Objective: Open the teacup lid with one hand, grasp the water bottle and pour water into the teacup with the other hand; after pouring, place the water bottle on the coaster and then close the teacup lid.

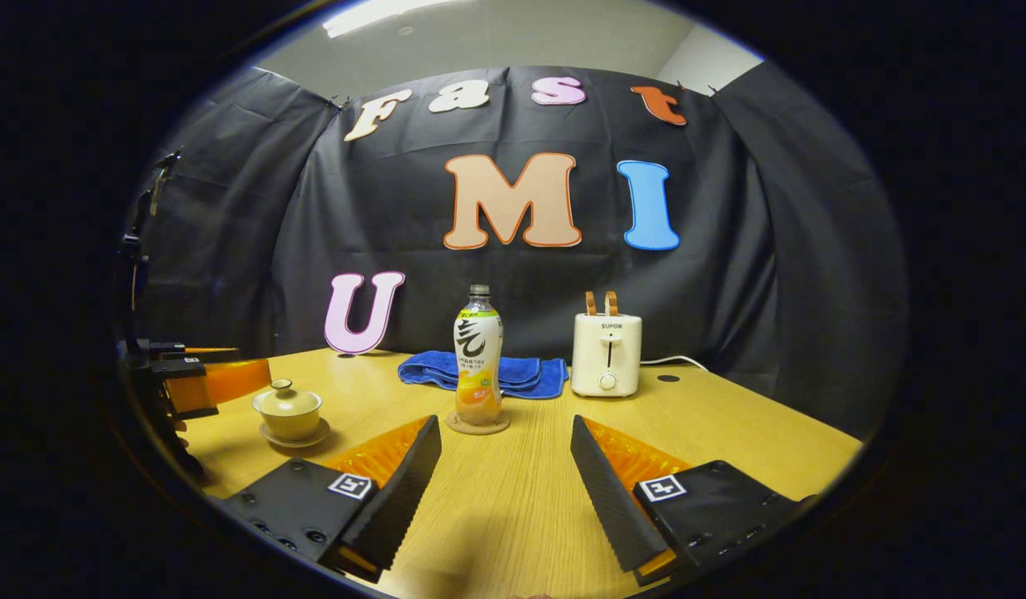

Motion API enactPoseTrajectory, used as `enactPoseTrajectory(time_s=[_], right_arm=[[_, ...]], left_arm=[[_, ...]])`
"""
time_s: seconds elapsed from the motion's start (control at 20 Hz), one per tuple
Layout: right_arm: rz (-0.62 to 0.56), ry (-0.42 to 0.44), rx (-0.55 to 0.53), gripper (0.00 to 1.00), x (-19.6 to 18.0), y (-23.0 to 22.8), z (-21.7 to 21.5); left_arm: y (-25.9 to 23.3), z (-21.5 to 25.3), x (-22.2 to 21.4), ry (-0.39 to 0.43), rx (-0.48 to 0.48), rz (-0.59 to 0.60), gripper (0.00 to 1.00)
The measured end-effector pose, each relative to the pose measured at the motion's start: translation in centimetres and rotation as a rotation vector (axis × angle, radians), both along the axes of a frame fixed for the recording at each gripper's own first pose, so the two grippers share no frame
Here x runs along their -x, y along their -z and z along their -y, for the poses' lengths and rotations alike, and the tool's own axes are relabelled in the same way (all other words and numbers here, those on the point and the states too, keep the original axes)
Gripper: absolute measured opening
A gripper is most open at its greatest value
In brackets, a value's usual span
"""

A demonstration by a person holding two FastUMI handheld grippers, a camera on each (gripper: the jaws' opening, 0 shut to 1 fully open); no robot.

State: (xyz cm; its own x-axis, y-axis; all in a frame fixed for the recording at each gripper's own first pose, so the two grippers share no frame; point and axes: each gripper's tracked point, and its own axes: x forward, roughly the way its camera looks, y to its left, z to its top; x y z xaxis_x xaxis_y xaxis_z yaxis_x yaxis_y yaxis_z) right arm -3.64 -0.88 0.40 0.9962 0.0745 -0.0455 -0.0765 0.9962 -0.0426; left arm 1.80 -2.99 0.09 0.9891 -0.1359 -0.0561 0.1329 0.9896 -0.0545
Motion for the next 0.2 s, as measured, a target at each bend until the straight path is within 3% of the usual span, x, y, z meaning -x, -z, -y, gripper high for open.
enactPoseTrajectory(time_s=[0.1,0.15,0.2], right_arm=[[0.016,0.012,-0.010,0.99,0.02,-0.34,0.23],[0.018,0.011,-0.012,0.94,0.07,-0.44,0.28],[0.018,0.014,-0.015,0.99,0.07,-0.37,0.27]], left_arm=[[0.05,0.00,0.14,-0.002,0.000,0.008,0.86],[0.35,0.09,0.08,-0.002,0.004,0.004,0.86],[0.57,0.13,0.06,-0.003,0.011,-0.001,0.86]])
